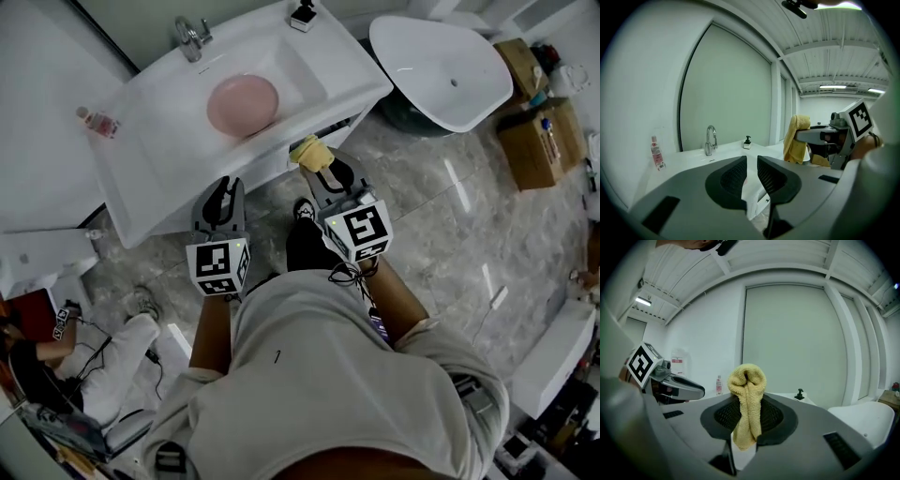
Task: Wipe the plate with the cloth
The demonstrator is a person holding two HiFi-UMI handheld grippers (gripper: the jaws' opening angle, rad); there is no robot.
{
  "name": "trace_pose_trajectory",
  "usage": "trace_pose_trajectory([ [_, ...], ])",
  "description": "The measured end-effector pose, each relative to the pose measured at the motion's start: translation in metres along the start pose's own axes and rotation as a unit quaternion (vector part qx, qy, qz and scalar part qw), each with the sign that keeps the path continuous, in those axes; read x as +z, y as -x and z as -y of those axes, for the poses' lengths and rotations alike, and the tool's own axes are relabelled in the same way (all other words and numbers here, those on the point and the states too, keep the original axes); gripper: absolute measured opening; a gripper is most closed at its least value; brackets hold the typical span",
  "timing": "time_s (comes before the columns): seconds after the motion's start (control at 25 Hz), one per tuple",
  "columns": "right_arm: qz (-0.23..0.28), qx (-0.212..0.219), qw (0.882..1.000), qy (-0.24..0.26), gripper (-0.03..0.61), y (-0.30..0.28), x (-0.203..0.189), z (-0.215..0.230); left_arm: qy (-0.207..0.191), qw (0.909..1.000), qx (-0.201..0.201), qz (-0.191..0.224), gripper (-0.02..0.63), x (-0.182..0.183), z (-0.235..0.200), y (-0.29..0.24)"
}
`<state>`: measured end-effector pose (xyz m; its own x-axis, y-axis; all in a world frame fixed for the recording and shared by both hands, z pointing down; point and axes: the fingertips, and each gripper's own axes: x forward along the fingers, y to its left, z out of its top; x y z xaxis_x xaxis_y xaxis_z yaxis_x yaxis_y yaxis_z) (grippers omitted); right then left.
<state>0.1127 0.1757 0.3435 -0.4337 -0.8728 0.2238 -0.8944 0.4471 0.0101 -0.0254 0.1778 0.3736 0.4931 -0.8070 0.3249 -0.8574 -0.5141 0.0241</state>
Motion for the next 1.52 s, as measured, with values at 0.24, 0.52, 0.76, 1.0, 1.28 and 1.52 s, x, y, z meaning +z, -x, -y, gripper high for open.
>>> trace_pose_trajectory([
  [0.24, -0.005, 0.056, 0.998, -0.004, 0.080, -0.077, 0.017, 0.066, 0.025, 0.9982, 0.044, -0.032, 0.081, 0.027, -0.030, -0.083],
  [0.52, -0.040, 0.065, 0.997, -0.029, 0.080, -0.144, -0.007, 0.128, 0.027, 0.9947, 0.056, -0.082, 0.081, 0.015, -0.049, -0.157],
  [0.76, -0.073, 0.068, 0.994, -0.042, 0.080, -0.194, -0.030, 0.145, 0.021, 0.9882, 0.043, -0.145, 0.081, -0.016, -0.074, -0.204],
  [1.0, -0.126, 0.069, 0.989, -0.036, 0.080, -0.247, -0.050, 0.138, 0.067, 0.9792, 0.037, -0.188, 0.081, -0.062, -0.134, -0.244],
  [1.28, -0.202, 0.070, 0.977, -0.020, 0.080, -0.301, -0.098, 0.125, 0.109, 0.9639, 0.026, -0.242, 0.081, -0.123, -0.191, -0.274],
  [1.52, -0.239, 0.077, 0.968, -0.012, 0.080, -0.330, -0.116, 0.115, 0.132, 0.9451, 0.028, -0.298, 0.081, -0.189, -0.222, -0.297],
])
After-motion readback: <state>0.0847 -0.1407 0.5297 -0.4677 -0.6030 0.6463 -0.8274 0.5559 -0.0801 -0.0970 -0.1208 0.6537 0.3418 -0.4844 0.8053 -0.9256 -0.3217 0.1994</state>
